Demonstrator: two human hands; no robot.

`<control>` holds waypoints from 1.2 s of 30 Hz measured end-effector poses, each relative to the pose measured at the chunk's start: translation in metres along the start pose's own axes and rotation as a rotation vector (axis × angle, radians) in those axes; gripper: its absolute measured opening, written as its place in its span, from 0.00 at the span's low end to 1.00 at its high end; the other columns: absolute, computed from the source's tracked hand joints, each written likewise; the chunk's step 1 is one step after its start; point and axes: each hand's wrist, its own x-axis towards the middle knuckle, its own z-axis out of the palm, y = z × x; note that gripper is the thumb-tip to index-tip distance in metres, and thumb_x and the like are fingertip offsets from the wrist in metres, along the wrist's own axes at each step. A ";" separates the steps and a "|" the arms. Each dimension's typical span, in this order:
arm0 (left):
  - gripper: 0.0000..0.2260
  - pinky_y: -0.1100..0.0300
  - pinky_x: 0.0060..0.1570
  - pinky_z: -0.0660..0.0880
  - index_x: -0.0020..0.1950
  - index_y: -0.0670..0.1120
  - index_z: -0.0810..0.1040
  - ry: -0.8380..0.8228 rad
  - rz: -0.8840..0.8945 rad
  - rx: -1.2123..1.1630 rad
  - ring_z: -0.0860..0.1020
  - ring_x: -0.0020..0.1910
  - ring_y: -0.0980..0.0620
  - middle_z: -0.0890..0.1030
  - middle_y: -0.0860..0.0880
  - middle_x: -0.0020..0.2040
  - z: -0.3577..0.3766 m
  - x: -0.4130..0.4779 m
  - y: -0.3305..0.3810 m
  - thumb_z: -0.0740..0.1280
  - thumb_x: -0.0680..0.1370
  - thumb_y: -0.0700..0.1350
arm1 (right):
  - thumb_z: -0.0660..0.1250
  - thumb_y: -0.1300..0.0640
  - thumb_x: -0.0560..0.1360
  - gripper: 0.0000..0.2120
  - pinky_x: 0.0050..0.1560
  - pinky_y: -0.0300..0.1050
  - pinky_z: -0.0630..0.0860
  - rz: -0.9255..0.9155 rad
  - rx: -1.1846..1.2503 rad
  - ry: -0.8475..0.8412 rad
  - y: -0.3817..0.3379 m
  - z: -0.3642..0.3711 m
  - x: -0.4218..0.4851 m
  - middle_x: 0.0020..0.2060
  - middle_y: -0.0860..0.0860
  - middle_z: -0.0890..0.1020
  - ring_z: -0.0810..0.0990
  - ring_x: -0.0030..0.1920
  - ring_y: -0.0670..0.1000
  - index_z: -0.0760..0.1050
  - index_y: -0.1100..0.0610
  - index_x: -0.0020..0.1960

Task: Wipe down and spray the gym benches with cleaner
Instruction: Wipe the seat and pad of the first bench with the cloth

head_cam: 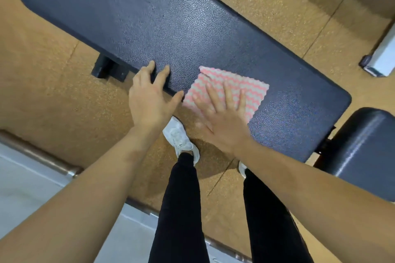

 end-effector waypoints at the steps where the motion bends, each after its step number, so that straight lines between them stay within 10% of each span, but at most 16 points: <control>1: 0.32 0.43 0.70 0.70 0.77 0.53 0.72 -0.013 0.003 -0.004 0.66 0.77 0.41 0.68 0.44 0.79 -0.001 0.000 -0.002 0.72 0.76 0.62 | 0.50 0.33 0.81 0.32 0.73 0.77 0.40 -0.007 0.004 -0.001 0.001 -0.002 0.001 0.83 0.51 0.46 0.40 0.81 0.66 0.53 0.42 0.82; 6: 0.26 0.42 0.65 0.75 0.73 0.48 0.77 -0.024 0.055 -0.143 0.69 0.74 0.40 0.72 0.43 0.75 -0.005 -0.002 -0.020 0.75 0.77 0.51 | 0.49 0.30 0.81 0.32 0.75 0.75 0.42 -0.123 -0.099 -0.008 0.031 -0.023 0.033 0.83 0.50 0.46 0.41 0.81 0.64 0.49 0.38 0.82; 17: 0.21 0.50 0.66 0.72 0.73 0.52 0.77 -0.144 0.096 -0.320 0.64 0.76 0.51 0.70 0.53 0.76 -0.023 0.006 -0.046 0.71 0.80 0.46 | 0.44 0.32 0.82 0.33 0.77 0.69 0.39 0.320 0.042 0.131 0.035 -0.077 0.149 0.83 0.51 0.43 0.39 0.81 0.62 0.42 0.43 0.82; 36: 0.20 0.46 0.69 0.72 0.72 0.49 0.79 -0.207 0.076 -0.327 0.63 0.78 0.48 0.71 0.50 0.78 -0.035 0.011 -0.043 0.71 0.80 0.43 | 0.46 0.31 0.81 0.34 0.77 0.70 0.40 0.093 -0.076 0.066 0.002 -0.058 0.128 0.83 0.52 0.46 0.42 0.82 0.62 0.46 0.41 0.82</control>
